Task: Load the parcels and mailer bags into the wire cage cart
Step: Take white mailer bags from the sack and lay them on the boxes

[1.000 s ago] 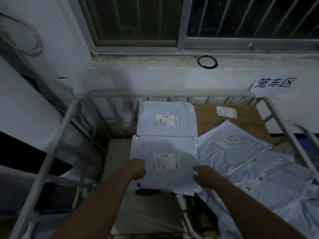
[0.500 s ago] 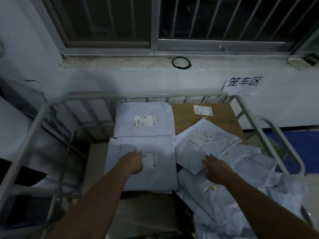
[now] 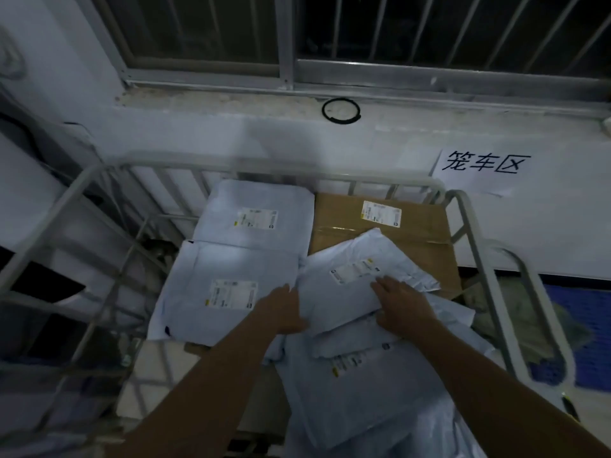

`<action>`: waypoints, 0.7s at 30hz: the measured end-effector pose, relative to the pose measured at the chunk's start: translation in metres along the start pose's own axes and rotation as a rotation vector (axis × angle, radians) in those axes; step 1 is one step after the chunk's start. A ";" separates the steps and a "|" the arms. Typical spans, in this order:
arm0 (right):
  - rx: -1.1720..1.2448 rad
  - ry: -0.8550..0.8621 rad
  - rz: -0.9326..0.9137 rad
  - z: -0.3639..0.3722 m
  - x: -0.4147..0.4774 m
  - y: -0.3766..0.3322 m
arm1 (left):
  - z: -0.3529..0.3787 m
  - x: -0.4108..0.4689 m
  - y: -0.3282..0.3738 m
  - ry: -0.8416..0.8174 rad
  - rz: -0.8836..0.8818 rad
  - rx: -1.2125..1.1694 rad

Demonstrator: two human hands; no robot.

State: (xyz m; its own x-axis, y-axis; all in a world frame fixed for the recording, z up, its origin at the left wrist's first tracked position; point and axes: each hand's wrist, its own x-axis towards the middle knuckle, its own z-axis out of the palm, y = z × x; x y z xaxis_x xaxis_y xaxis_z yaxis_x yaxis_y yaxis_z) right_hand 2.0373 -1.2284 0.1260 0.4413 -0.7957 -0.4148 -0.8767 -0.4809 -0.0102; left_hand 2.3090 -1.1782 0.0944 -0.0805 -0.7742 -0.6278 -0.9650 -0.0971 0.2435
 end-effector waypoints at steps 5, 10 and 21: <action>-0.003 0.045 -0.079 0.001 0.012 0.011 | 0.014 0.002 0.066 0.052 0.003 0.050; -0.018 0.018 -0.098 0.009 0.025 0.017 | 0.028 0.007 0.094 0.093 -0.089 0.142; 0.051 -0.088 -0.012 0.032 0.073 0.054 | 0.021 0.052 0.112 0.040 -0.202 0.097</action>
State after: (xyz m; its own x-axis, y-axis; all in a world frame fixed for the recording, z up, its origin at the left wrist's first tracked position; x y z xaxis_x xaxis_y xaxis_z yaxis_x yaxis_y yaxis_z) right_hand 2.0157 -1.3004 0.0657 0.4350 -0.7536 -0.4928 -0.8811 -0.4690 -0.0605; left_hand 2.1920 -1.2161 0.0738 0.1249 -0.7693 -0.6266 -0.9801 -0.1937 0.0425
